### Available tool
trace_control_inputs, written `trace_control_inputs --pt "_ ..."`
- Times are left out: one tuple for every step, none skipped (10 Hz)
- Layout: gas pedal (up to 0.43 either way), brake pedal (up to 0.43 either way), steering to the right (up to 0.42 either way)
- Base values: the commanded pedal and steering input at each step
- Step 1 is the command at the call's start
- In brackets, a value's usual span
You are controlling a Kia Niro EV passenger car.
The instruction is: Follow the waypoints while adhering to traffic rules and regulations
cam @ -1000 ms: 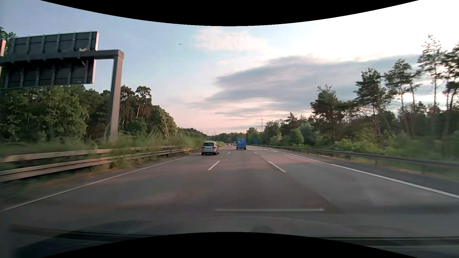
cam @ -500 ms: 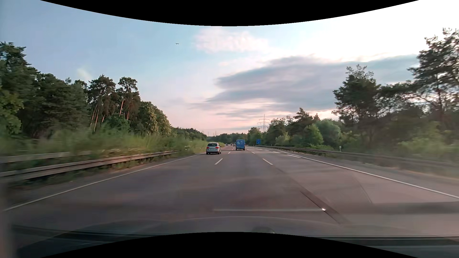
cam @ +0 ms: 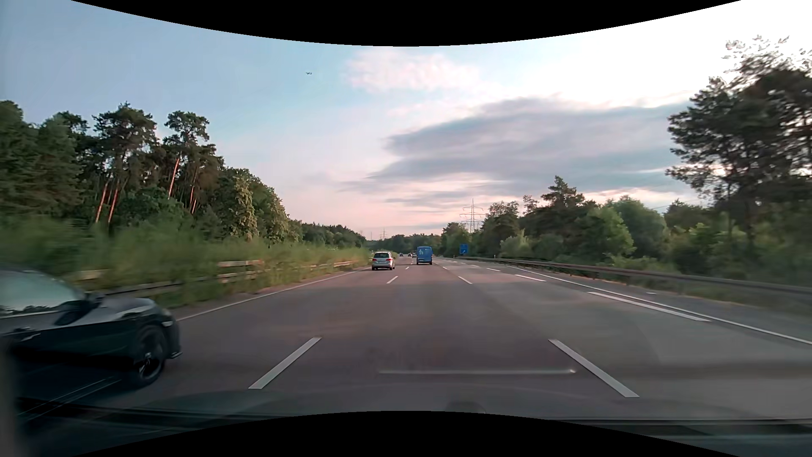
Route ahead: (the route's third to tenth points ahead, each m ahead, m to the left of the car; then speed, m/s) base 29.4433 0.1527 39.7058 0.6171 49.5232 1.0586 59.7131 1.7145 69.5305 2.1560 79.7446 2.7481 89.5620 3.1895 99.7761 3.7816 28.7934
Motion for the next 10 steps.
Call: trace_control_inputs --pt "0.138 0.0 -0.006" --pt "0.138 0.0 -0.006" --pt "0.138 0.0 -0.006" --pt "0.138 0.0 -0.006" --pt "0.13 0.0 -0.006" --pt "0.13 0.0 -0.006" --pt "0.13 0.0 -0.006" --pt "0.13 0.0 -0.006" --pt "0.13 0.0 -0.006" --pt "0.13 0.0 -0.006"
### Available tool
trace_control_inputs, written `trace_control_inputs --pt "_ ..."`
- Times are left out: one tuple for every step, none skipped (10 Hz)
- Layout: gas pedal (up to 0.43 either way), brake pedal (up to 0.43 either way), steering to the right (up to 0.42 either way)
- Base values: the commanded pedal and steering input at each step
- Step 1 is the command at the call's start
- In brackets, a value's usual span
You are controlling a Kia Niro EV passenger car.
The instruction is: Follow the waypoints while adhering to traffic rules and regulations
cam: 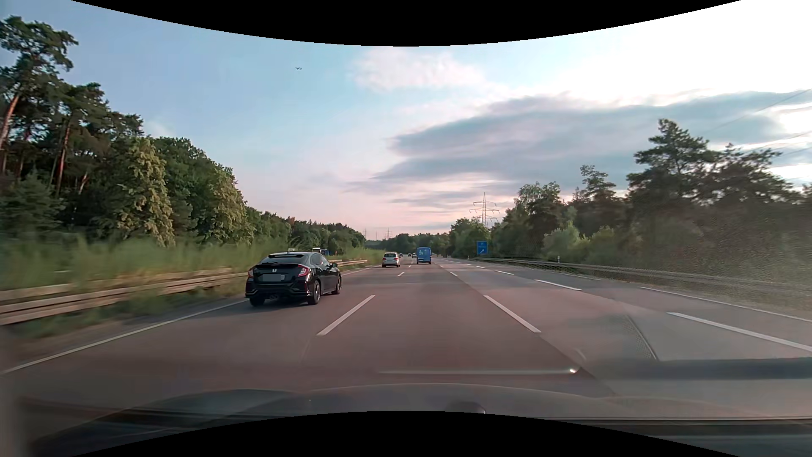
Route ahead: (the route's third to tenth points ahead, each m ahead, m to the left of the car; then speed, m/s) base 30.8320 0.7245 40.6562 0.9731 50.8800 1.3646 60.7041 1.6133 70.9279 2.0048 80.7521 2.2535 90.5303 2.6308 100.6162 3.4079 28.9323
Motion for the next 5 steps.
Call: trace_control_inputs --pt "0.13 0.0 -0.006" --pt "0.13 0.0 -0.006" --pt "0.13 0.0 -0.006" --pt "0.13 0.0 -0.006" --pt "0.13 0.0 -0.006"
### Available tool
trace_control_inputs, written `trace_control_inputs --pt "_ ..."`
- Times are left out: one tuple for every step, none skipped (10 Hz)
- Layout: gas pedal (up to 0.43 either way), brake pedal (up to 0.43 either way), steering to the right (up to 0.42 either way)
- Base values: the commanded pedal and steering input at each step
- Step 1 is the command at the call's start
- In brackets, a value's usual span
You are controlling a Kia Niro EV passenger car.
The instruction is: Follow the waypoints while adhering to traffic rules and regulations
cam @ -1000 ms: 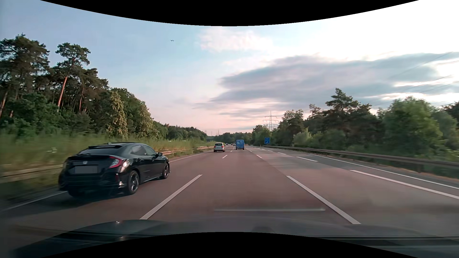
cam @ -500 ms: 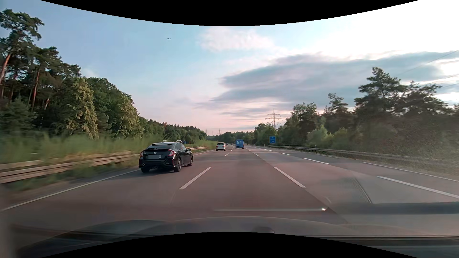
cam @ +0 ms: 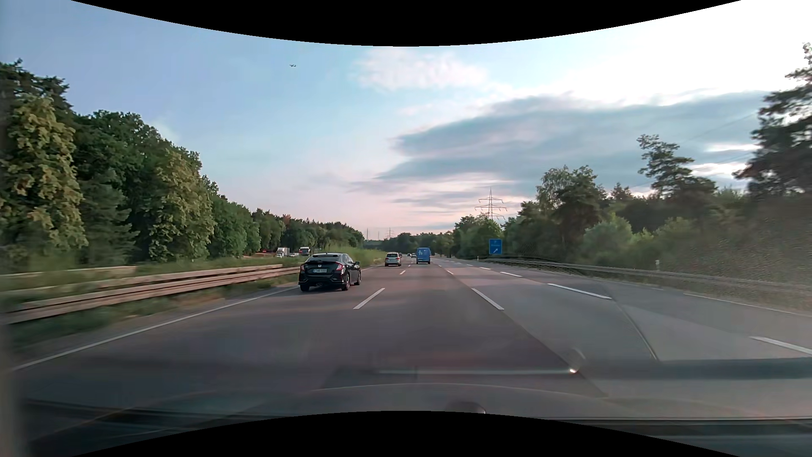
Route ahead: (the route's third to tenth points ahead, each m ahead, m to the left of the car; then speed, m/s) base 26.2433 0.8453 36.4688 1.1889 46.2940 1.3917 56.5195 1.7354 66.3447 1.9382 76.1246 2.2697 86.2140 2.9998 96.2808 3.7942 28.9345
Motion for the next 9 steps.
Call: trace_control_inputs --pt "0.13 0.0 -0.006" --pt "0.13 0.0 -0.006" --pt "0.13 0.0 -0.006" --pt "0.13 0.0 -0.006" --pt "0.13 0.0 -0.006" --pt "0.13 0.0 -0.005" --pt "0.13 0.0 -0.005" --pt "0.13 0.0 -0.005" --pt "0.13 0.0 -0.005"
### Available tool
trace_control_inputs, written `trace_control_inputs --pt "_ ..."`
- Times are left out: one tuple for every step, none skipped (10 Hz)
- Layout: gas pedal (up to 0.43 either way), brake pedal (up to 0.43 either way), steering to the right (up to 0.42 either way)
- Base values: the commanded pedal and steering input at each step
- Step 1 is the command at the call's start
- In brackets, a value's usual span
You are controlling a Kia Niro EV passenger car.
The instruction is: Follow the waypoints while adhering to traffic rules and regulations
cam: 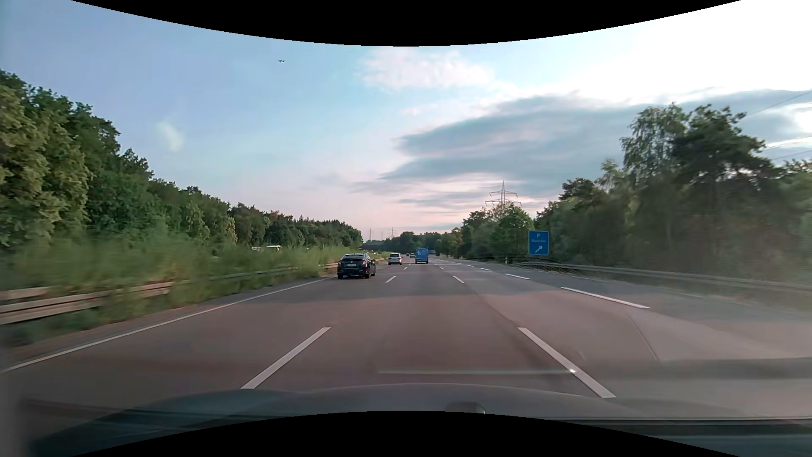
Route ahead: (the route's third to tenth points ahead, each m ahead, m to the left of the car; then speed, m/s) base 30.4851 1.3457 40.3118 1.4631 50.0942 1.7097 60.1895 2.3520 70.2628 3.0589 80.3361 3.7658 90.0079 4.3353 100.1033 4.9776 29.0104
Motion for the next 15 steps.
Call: trace_control_inputs --pt "0.13 0.0 -0.005" --pt "0.13 0.0 -0.004" --pt "0.13 0.0 -0.004" --pt "0.13 0.0 -0.004" --pt "0.13 0.0 -0.004" --pt "0.118 0.0 -0.004" --pt "0.118 0.0 -0.004" --pt "0.118 0.0 -0.004" --pt "0.118 0.0 -0.004" --pt "0.118 0.0 -0.004" --pt "0.118 0.0 -0.004" --pt "0.118 0.0 -0.004" --pt "0.118 0.0 -0.004" --pt "0.118 0.0 -0.004" --pt "0.118 0.0 -0.004"
